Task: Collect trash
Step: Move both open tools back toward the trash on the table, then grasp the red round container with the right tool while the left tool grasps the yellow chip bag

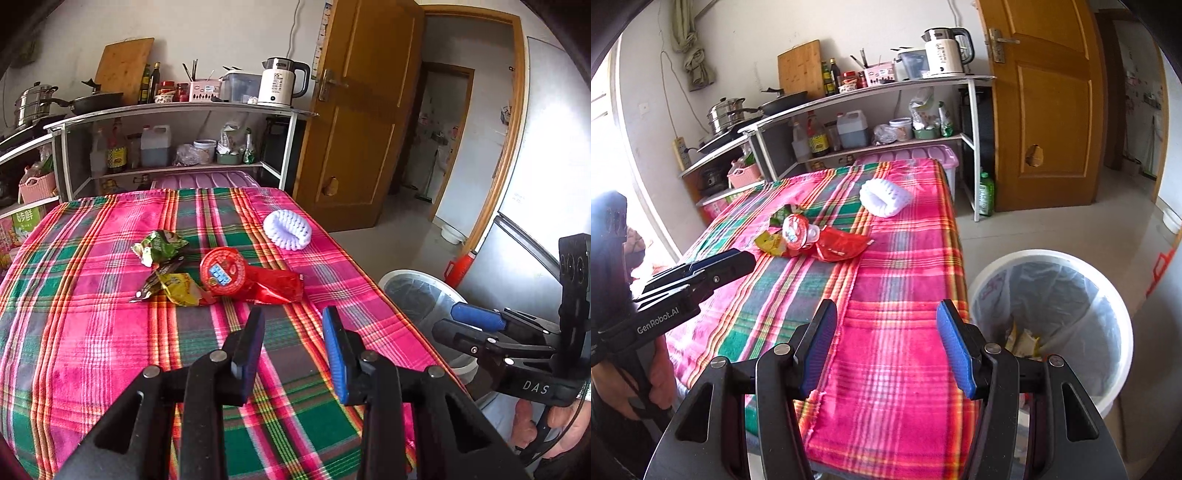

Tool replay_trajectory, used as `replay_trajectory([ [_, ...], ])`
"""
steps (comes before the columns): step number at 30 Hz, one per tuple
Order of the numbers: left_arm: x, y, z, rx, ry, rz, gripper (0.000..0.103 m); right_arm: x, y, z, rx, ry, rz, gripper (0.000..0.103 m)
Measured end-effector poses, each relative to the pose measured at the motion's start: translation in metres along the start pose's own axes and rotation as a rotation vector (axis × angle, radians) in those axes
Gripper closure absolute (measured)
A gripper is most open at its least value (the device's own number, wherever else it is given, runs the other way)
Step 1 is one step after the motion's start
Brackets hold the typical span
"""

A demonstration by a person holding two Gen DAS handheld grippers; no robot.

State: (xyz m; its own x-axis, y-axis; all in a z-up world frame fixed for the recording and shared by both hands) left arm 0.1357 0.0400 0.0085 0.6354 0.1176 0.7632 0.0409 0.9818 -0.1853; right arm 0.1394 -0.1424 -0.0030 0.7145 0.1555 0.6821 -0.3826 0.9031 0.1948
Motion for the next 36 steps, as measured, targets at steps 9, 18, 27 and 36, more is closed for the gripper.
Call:
replay_trajectory([
  [9, 0.001, 0.051, 0.004, 0.063, -0.011, 0.087, 0.069, 0.014, 0.030, -0.028, 0.042, 0.028, 0.061, 0.046],
  [18, 0.003, 0.079, 0.001, 0.085, -0.005, 0.121, 0.069, 0.032, 0.051, -0.066, 0.064, 0.059, 0.117, 0.046],
  [27, 0.011, 0.095, -0.017, 0.064, 0.028, 0.149, 0.069, 0.051, 0.064, -0.108, 0.062, 0.090, 0.185, 0.047],
  [36, 0.020, 0.108, -0.049, 0.037, 0.098, 0.193, 0.069, 0.059, 0.076, -0.151, 0.059, 0.161, 0.260, 0.056],
])
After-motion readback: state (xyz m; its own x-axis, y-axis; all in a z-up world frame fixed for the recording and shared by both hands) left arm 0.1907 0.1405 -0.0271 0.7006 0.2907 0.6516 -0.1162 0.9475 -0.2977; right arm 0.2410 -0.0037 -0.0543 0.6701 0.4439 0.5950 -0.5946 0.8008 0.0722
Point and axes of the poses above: each gripper's, at about its wrist camera, not at the fingertips, and z roughly against the way its jaws point, y to its left, x to its top, the point moved 3 cm from there along -z, roughly the way its jaws point, and after that the axes turned 5 degrees about y, right-handed, at the moved point
